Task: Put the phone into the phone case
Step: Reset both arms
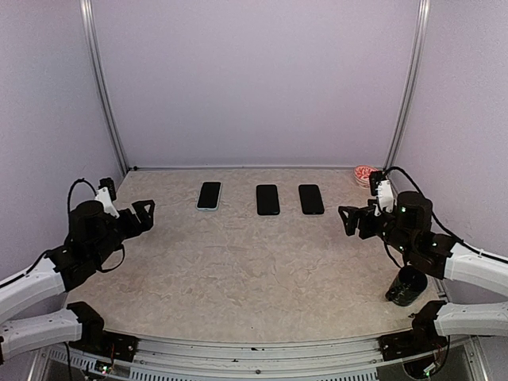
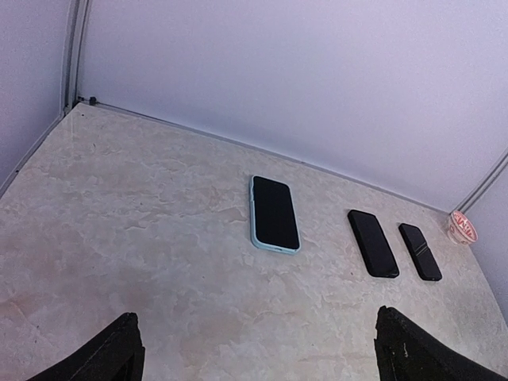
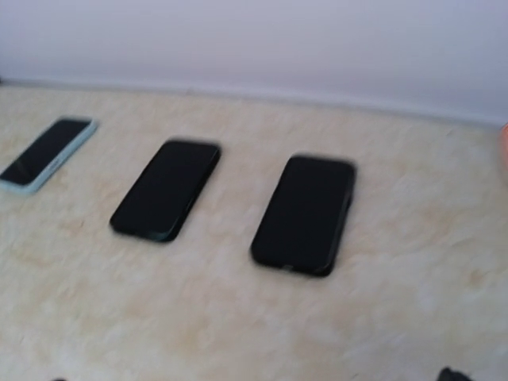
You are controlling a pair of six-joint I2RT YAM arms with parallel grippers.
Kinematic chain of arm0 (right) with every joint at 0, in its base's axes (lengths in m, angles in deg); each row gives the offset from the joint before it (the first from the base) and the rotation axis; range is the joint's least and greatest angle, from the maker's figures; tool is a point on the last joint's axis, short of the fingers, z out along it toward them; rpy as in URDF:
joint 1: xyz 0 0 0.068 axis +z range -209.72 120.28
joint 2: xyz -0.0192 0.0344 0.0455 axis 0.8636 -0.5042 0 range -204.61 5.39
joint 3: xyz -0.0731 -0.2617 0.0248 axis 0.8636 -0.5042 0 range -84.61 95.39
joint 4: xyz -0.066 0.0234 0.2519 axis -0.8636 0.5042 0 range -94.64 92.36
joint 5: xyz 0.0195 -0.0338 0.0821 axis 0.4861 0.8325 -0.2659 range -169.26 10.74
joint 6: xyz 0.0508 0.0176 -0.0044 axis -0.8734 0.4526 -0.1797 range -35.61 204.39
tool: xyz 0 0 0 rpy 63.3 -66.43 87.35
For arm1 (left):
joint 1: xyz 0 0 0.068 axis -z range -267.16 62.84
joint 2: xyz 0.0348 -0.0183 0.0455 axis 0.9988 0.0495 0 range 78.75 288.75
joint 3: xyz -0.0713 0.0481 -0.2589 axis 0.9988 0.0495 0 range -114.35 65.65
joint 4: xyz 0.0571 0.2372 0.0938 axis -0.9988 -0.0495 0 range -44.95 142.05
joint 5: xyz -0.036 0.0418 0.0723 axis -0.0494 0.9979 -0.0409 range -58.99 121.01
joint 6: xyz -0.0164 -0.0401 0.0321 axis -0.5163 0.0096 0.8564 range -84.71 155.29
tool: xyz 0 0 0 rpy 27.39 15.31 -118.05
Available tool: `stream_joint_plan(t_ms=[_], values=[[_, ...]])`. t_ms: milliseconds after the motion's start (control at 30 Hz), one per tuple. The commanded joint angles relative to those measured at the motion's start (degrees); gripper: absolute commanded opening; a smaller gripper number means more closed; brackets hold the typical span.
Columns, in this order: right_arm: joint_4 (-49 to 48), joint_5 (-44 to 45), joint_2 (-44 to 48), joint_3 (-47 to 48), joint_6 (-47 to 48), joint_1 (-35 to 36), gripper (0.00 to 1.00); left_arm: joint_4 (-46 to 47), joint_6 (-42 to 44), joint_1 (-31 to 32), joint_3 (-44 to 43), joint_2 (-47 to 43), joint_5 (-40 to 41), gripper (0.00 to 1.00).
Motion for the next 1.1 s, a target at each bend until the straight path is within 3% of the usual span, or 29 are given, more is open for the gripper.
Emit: stream_joint_plan(t_ms=[0, 300, 533, 1067], values=[[-1.81, 4.32, 4.03, -0.30, 2.01, -1.01, 1.00, 2.93, 2.12, 1.70, 3.07, -5.11, 4.80, 0.99], [1.88, 5.64, 1.54, 0.67, 1.42, -1.09, 1.00, 6.84, 4.55, 3.30, 9.94, -16.51, 9.58, 0.99], [1.13, 3.64, -0.27, 1.25, 2.12, -1.02, 1.00, 5.52, 4.82, 3.85, 9.23, -14.06, 11.51, 0.99], [0.29, 5.93, 7.86, -2.97, 2.21, -1.02, 1.00, 4.07, 4.28, 4.86, 11.39, -17.85, 13.84, 0.99]])
